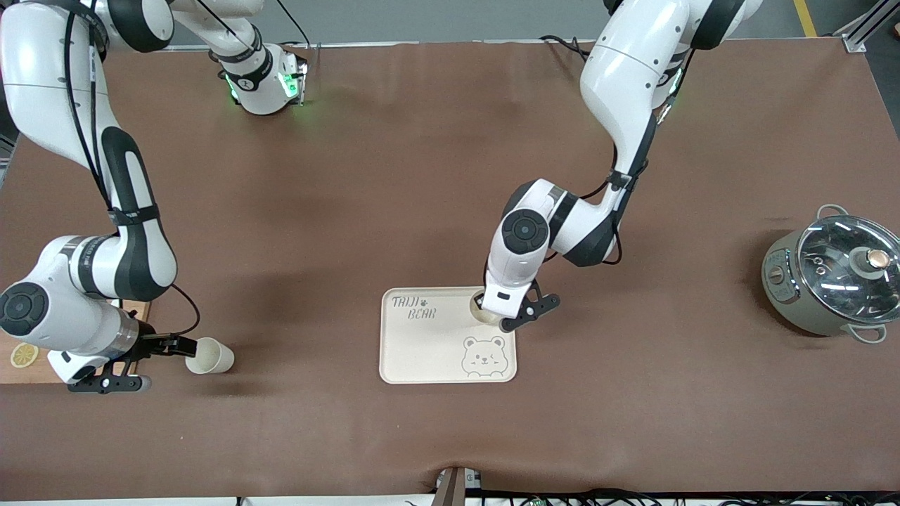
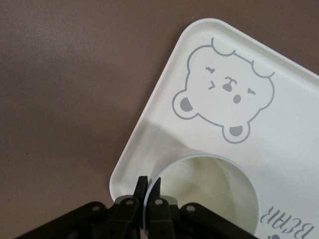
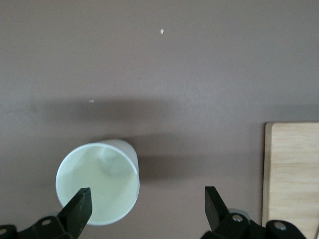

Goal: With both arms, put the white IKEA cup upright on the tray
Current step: 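Carry the cup with the left gripper while the right gripper reaches the other cup, then lower the cup onto the tray and open the left gripper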

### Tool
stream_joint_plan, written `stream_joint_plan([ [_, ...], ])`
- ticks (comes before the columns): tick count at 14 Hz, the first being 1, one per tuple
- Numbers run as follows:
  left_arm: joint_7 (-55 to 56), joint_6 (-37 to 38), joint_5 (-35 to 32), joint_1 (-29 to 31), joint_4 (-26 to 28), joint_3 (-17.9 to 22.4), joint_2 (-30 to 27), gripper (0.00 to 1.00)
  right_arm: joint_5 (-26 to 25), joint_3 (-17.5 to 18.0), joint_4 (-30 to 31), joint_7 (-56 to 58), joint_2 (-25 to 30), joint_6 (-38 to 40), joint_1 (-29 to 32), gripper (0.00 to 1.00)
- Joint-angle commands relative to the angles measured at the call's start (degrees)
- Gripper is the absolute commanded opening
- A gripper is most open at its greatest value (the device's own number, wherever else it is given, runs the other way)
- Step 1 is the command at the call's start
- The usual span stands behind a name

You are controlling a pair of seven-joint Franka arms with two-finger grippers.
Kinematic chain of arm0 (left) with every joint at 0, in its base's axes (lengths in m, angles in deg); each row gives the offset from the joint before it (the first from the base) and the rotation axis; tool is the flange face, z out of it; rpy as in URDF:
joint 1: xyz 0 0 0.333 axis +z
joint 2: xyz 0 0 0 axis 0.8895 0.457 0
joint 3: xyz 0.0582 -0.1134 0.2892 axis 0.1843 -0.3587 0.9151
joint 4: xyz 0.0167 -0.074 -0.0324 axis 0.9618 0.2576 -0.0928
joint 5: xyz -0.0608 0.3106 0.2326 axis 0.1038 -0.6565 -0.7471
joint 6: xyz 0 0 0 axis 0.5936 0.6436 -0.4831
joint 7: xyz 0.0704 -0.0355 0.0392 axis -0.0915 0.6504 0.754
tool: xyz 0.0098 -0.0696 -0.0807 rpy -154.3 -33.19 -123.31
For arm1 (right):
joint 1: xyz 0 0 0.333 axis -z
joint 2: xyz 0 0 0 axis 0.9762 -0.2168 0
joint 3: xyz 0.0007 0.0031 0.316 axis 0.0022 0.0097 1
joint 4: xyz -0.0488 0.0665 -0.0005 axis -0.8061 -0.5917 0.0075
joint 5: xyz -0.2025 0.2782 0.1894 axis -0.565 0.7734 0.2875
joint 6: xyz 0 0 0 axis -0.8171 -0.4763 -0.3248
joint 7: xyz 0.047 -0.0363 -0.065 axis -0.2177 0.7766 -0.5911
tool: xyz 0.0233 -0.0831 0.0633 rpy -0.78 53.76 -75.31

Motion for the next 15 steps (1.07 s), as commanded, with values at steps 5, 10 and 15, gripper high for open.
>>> stream_joint_plan([
  [5,-0.5,-1.8,-2.0,-0.2,-0.9,0.3,1.7,0.99,0.0,0.5,0.2,0.8,-2.6,-4.0,0.5,1.00],
  [10,0.6,-1.0,0.6,1.2,-1.3,0.1,-1.3,1.00,-0.1,0.5,0.5,0.8,-3.1,-4.1,0.2,1.00],
  [15,-6.3,9.6,0.7,6.2,-1.7,-0.5,-8.3,1.00,0.4,0.5,1.1,1.6,-3.9,-4.4,0.7,1.00],
])
